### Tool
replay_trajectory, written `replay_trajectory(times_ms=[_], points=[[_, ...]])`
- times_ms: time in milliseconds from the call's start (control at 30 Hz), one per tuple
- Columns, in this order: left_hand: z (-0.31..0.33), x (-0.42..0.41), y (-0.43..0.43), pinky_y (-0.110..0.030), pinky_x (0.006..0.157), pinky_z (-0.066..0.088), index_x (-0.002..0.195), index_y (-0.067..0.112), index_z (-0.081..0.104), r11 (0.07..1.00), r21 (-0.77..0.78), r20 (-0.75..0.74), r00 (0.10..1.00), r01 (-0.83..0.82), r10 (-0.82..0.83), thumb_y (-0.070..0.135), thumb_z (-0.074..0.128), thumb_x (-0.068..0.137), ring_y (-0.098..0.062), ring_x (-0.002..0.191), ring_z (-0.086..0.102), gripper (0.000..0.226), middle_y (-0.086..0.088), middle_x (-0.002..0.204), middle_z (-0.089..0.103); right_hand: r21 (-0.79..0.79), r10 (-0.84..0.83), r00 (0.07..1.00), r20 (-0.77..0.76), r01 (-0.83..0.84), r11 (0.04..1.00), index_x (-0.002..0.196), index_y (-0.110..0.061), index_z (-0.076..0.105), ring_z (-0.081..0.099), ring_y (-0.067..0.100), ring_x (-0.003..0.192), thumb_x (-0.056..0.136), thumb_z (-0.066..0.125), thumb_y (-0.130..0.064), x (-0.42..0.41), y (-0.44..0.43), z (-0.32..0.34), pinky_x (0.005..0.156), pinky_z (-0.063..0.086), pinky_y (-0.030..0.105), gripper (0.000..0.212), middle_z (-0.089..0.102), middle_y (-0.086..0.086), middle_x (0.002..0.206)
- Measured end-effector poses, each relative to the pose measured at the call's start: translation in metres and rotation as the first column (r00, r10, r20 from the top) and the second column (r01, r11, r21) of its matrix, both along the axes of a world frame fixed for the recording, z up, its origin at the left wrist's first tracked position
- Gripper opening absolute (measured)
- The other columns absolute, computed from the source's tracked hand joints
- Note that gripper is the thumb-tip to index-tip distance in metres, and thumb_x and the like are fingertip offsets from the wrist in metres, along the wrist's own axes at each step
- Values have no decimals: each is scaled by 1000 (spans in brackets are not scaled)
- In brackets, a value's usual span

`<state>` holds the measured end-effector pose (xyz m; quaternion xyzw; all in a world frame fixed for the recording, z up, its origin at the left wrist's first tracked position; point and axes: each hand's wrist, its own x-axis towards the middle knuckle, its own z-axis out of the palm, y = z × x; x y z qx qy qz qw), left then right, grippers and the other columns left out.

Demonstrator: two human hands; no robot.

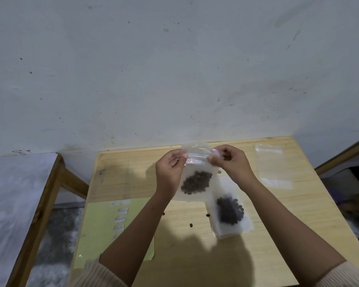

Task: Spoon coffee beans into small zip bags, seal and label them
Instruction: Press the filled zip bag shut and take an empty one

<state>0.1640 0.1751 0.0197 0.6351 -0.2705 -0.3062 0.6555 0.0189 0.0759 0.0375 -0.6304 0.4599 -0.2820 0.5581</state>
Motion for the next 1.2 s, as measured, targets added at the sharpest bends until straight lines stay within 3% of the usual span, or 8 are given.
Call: replay_trajectory(times_ms=[167, 333, 467, 667, 767, 900, 1033, 1200], points=[[-3, -12, 5, -23, 84, 54, 94, 21, 66, 1000, -1, -15, 1000, 21, -21, 3, 65, 85, -8, 89, 69, 20, -17, 120, 63, 31, 11, 1000, 7, -11, 999, 75, -17, 67, 61, 19, 70, 74, 74, 0, -6, 8, -2, 79, 54, 38, 19, 66, 3, 75], [5, -19, 2, -22, 84, 53, 102, 12, 65, 1000, 10, -71, 997, -7, 7, 1, 64, 86, -3, 84, 67, 19, 0, 96, 69, 56, -76, 995, 64, 73, 996, 78, -15, 66, 59, 21, 77, 73, 76, -3, -16, 12, -5, 79, 56, 32, 16, 62, 15, 83], [12, -27, 1, -17, 79, 53, 103, 9, 65, 999, -9, -106, 994, -35, 34, 0, 63, 85, -5, 83, 67, 21, 2, 92, 70, 90, -69, 990, 122, 58, 994, 78, -6, 64, 62, 20, 72, 80, 69, -5, -28, 14, -2, 76, 57, 30, 6, 60, 9, 70], [20, -36, -6, -18, 81, 53, 98, 14, 65, 997, -26, -153, 986, -67, 62, -4, 64, 84, -10, 86, 65, 23, -1, 94, 68, 14, -22, 992, 121, 21, 1000, 68, -11, 61, 60, 11, 61, 84, 64, -1, -33, 7, 11, 68, 55, 24, 19, 61, -3, 59], [26, -45, -10, -18, 81, 52, 96, 15, 66, 999, -25, -125, 992, -36, 33, -4, 64, 83, -4, 81, 65, 23, 1, 90, 68, 47, 41, 994, 105, -46, 998, 65, -2, 59, 56, 10, 58, 78, 72, -4, -36, 3, 15, 60, 48, 16, 18, 57, 6, 63], [28, -58, -12, -18, 82, 52, 100, 9, 66, 1000, -17, -75, 997, -15, 14, -4, 63, 84, -1, 78, 64, 21, -1, 89, 67, 44, 23, 999, 33, -25, 999, 79, 3, 68, 62, 22, 68, 72, 78, -10, -40, -1, 15, 70, 51, 30, 17, 68, 21, 78], [35, -63, -17, -14, 77, 51, 106, 3, 65, 999, -17, -45, 999, 27, -28, -2, 64, 85, 1, 74, 63, 22, 0, 83, 66, 57, 6, 997, 71, -10, 998, 78, 2, 69, 62, 20, 66, 73, 77, -5, -46, -8, 22, 67, 53, 28, 12, 67, 16, 75], [35, -67, -18, -13, 75, 49, 95, 17, 65, 997, 12, 27, 996, 79, -80, 0, 66, 84, 3, 73, 61, 20, 4, 83, 66, 93, 85, 992, 97, -95, 991, 78, -1, 72, 61, 12, 58, 72, 77, -2, -46, -9, 33, 57, 53, 21, 8, 69, 9, 72]])
